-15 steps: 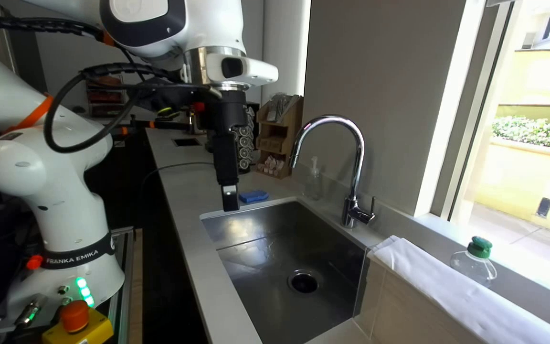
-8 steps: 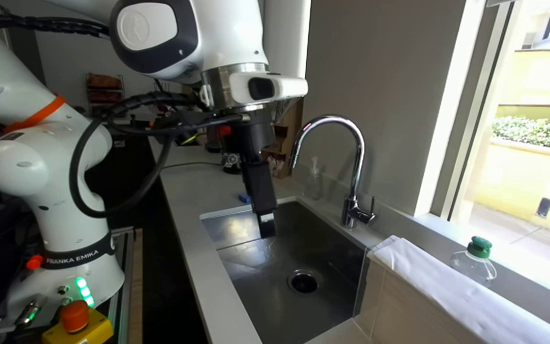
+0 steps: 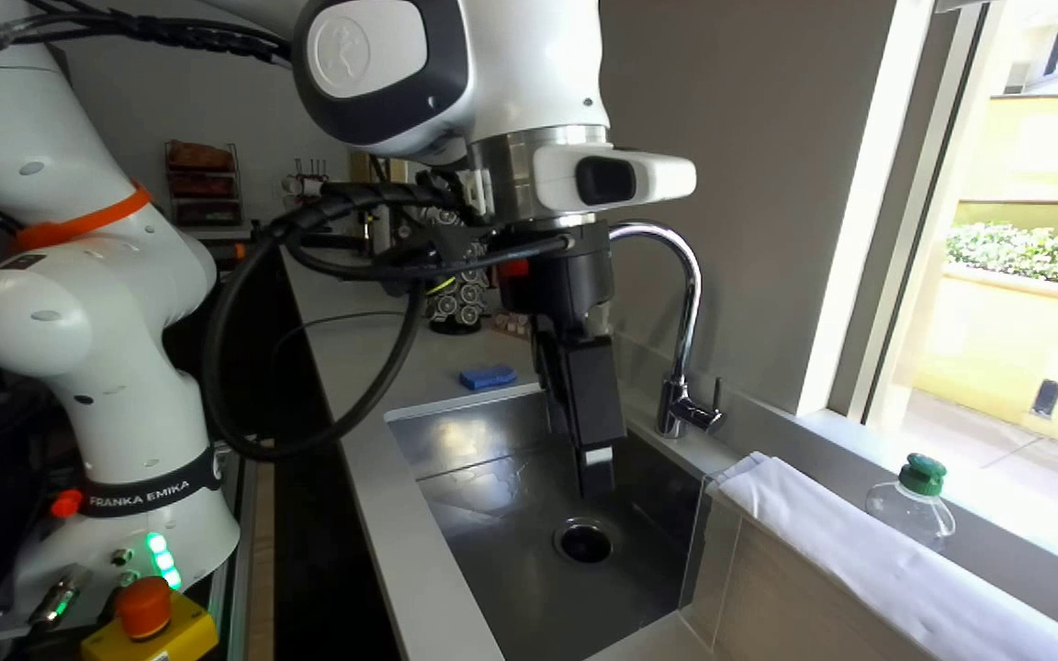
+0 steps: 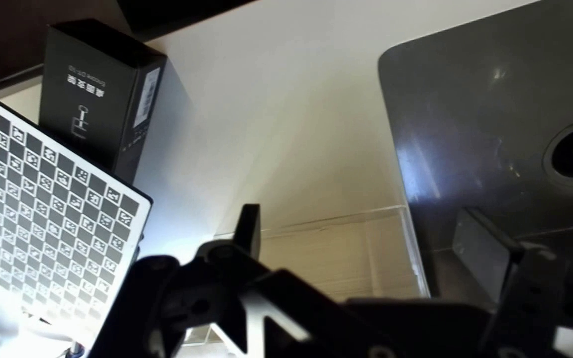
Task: Open the soap bottle
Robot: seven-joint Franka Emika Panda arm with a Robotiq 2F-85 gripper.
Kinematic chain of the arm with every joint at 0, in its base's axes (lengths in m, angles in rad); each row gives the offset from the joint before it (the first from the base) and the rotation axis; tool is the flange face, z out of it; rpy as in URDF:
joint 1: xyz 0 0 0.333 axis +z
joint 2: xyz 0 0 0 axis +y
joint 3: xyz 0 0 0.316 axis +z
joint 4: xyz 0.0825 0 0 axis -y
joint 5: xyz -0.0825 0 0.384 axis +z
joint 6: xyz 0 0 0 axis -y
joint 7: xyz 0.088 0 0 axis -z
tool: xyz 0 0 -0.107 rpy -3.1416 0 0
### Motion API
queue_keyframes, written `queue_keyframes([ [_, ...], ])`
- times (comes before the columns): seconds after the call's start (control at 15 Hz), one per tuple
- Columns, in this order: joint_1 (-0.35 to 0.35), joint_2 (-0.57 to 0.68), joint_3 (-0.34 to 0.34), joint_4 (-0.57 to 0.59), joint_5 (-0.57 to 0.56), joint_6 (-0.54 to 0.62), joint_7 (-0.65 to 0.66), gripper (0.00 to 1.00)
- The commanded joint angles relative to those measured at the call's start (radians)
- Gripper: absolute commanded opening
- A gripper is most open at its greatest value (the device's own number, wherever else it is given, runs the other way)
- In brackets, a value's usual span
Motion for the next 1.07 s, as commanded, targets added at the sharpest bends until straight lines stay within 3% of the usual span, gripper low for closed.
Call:
queue_keyframes([
  [0.0,-0.026,0.018,0.019,0.016,0.010,-0.002,-0.004,1.00],
  [0.4,-0.029,0.035,0.023,0.030,0.009,-0.003,0.006,1.00],
  [0.67,-0.052,0.138,0.013,0.107,0.014,0.025,0.086,1.00],
  [0.8,-0.052,0.179,0.002,0.146,0.039,0.023,0.075,1.00],
  [1.0,-0.030,0.233,-0.019,0.192,0.154,0.033,-0.042,1.00],
])
